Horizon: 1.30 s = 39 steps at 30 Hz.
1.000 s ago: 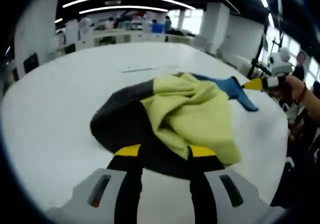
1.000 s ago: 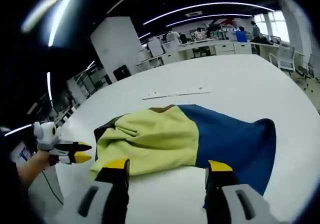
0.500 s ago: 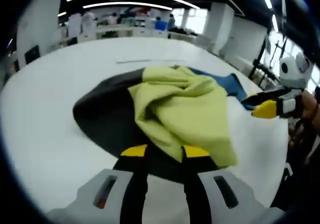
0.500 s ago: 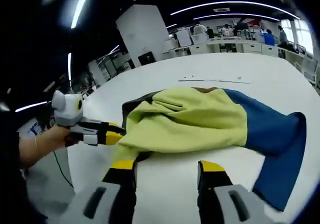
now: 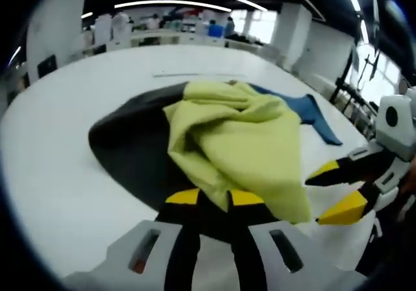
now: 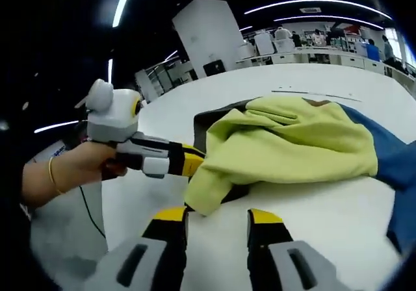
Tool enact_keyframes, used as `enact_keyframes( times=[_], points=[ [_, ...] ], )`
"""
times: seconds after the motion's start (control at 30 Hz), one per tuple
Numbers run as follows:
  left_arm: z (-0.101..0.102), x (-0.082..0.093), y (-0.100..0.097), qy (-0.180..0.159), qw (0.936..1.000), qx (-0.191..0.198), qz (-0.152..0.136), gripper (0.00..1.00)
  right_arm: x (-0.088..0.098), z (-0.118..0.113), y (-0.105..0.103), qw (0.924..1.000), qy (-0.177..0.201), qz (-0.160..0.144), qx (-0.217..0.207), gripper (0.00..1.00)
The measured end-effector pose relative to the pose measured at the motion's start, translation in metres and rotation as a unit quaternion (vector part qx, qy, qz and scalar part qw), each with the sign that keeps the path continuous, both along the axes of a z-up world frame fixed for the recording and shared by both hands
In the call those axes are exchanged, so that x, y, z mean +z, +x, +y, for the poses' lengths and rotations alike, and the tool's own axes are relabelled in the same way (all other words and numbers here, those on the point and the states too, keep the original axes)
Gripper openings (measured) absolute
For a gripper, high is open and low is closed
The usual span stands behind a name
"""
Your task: Fold the garment on the visible template until the final outline fits inside the template.
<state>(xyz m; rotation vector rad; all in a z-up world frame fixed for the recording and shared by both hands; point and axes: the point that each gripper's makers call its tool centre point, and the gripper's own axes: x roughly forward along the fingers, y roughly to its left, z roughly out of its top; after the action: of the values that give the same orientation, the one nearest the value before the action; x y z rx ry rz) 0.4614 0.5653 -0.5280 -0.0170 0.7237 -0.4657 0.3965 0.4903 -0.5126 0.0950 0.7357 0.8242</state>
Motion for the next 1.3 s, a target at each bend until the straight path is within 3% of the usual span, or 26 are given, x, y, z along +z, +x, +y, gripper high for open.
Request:
enact_keyframes(
  times=[0.23, 0.43, 0.53, 0.9, 1.3],
  points=[
    [-0.001, -0.003, 0.000, -0.006, 0.9999, 0.009, 0.008, 0.08, -0.011, 0.014, 0.001, 0.9999, -0.014, 0.000, 0.008, 0.26],
    [-0.002, -0.003, 0.001, -0.011, 0.9998, 0.012, 0.011, 0.03, -0.016, 0.015, 0.008, 0.9995, -0.026, -0.015, 0.001, 0.01],
    [-0.001, -0.001, 0.002, -0.008, 0.9999, 0.010, 0.010, 0.00, -0.016, 0.009, 0.011, 0.9995, -0.026, -0.018, -0.006, 0.00],
    [0.000, 0.017, 0.002, -0.019, 0.9998, 0.006, -0.003, 0.00, 0.004, -0.041, 0.028, 0.9953, -0.038, -0.056, -0.070, 0.00],
    [0.000, 0.038, -0.003, -0.014, 0.9998, -0.010, -0.010, 0.00, 0.030, -0.097, 0.031, 0.9858, -0.038, -0.080, -0.143, 0.00]
  ],
)
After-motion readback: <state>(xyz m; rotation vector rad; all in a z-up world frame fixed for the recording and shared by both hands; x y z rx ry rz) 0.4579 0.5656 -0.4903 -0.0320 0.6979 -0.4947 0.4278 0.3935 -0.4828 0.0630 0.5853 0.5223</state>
